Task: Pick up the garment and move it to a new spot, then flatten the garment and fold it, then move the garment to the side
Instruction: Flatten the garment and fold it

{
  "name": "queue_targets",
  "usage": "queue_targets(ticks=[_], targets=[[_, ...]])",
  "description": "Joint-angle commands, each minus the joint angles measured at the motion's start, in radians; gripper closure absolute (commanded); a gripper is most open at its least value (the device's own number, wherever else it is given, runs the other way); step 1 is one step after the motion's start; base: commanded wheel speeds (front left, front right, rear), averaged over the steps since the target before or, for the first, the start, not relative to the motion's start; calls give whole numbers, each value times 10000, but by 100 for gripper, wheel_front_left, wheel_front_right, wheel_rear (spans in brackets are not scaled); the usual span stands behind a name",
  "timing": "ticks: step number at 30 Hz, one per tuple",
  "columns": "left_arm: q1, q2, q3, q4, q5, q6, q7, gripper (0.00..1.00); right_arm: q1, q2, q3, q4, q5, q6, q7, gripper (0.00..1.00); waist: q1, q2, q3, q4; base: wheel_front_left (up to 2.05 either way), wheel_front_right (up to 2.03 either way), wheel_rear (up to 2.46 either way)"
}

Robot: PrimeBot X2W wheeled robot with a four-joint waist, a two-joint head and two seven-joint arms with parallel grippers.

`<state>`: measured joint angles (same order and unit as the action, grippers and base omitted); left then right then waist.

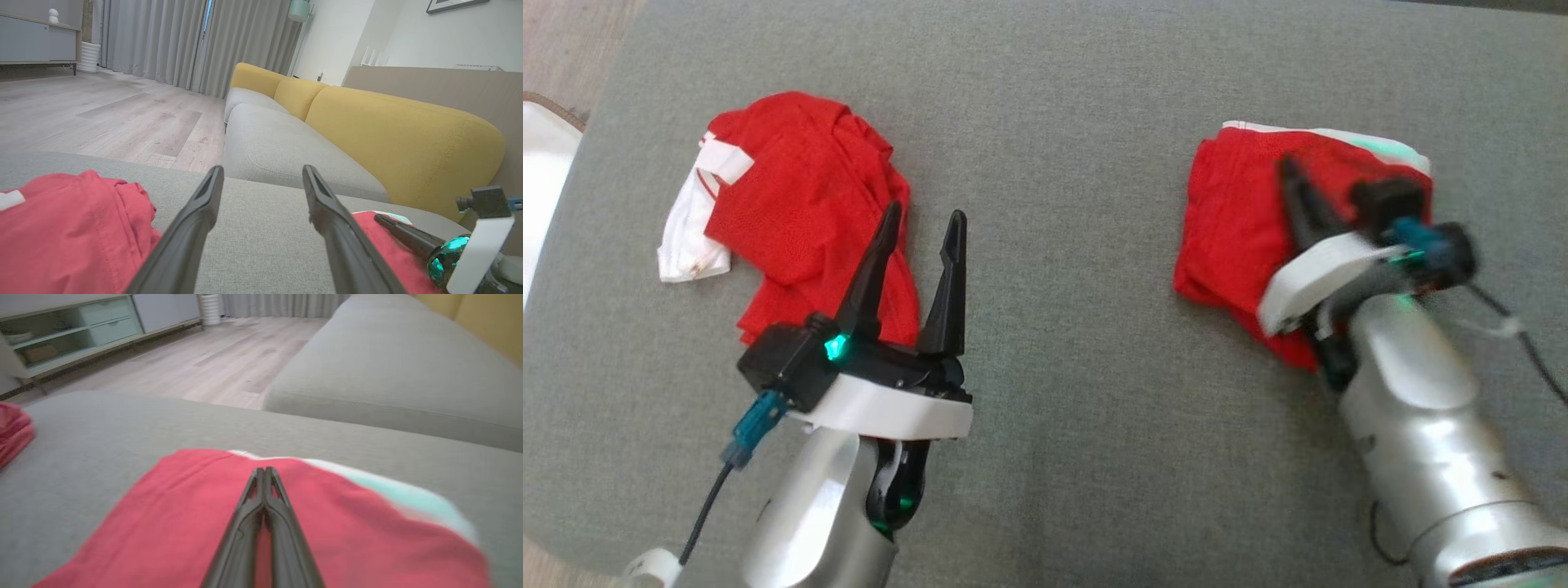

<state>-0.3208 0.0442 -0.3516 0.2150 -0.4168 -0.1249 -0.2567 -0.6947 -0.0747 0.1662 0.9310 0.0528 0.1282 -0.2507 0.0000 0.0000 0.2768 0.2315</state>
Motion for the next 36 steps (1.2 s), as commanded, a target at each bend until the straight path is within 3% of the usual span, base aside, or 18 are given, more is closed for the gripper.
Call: queue_targets(ticks=[1, 6, 12, 18, 29, 36], targets=[[-245, 61, 322, -332, -77, -58, -51, 0, -128, 240, 486, -65, 102, 25, -72, 100, 0, 0, 10, 7, 0, 0, 0], [-260, 61, 285, -331, -98, -58, -51, 0, -68, 242, 2162, 818, 1415, 25, 790, 100, 0, 0, 6, 32, 0, 0, 0], [-179, 61, 515, -280, -9, -58, -51, 0, -414, 243, 2562, 1000, 2164, 25, 357, 100, 0, 0, -181, -228, 0, 0, 0], [-20, 61, 771, -361, 132, -58, -51, 0, -526, 143, 1796, 457, 1896, 25, -91, 100, 0, 0, -589, -844, 0, 0, 0], [381, 61, 1063, -384, 323, -58, -51, 0, 2126, 101, -925, -3760, 666, 25, -108, 100, 0, 0, -1243, -1879, 0, 0, 0], [673, 61, 1230, -202, 443, -58, -51, 0, 3641, 226, -1476, -5209, 507, 25, -109, 100, 0, 0, -1474, -2179, 0, 0, 0]])
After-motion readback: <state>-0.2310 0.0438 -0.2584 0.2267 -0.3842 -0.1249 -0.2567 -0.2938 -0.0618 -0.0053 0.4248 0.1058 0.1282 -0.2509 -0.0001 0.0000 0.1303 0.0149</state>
